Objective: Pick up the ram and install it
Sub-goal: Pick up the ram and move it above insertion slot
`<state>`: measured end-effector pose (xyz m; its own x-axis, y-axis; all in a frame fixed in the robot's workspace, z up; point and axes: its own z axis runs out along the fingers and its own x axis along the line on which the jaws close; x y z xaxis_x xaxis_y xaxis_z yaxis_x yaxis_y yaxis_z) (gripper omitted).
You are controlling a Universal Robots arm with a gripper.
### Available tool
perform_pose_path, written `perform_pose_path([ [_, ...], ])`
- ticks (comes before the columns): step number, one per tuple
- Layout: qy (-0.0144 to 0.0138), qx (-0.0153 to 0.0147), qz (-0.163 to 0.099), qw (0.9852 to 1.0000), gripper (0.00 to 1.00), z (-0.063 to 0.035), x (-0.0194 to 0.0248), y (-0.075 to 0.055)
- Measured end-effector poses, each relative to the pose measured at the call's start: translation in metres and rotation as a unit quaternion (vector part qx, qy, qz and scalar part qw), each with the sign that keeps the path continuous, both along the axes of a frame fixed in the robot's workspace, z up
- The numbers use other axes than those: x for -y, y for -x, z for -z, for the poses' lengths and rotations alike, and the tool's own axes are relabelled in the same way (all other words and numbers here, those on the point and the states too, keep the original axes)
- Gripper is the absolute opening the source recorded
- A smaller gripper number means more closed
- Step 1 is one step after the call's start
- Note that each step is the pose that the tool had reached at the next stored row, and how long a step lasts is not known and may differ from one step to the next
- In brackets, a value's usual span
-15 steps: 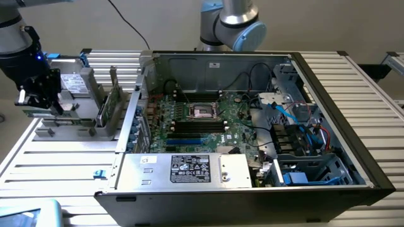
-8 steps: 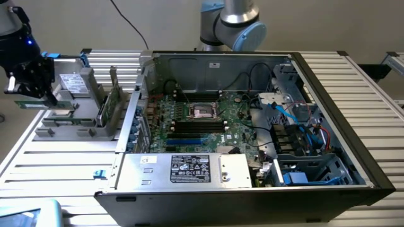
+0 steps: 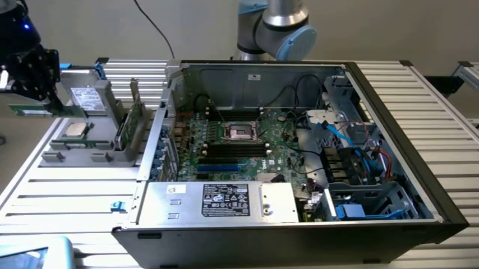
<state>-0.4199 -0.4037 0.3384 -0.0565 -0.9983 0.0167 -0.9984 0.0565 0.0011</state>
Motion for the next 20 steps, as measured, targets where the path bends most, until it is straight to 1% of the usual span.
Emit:
perform_pose_path([
  [2, 0.0000, 0.0000, 0.000, 1.0000, 0.13, -0.0093, 0.0001, -0.006],
  [4, -0.0003, 0.0001, 0.000, 1.0000, 0.13, -0.0165, 0.0005, -0.013],
  [8, -0.0003, 0.0000, 0.000, 1.0000, 0.13, -0.0281, 0.0008, -0.030],
  [16, -0.0003, 0.0000, 0.000, 1.0000, 0.13, -0.0467, 0.0009, -0.064],
  [20, -0.0003, 0.0000, 0.000, 1.0000, 0.13, -0.0496, 0.0009, -0.082],
])
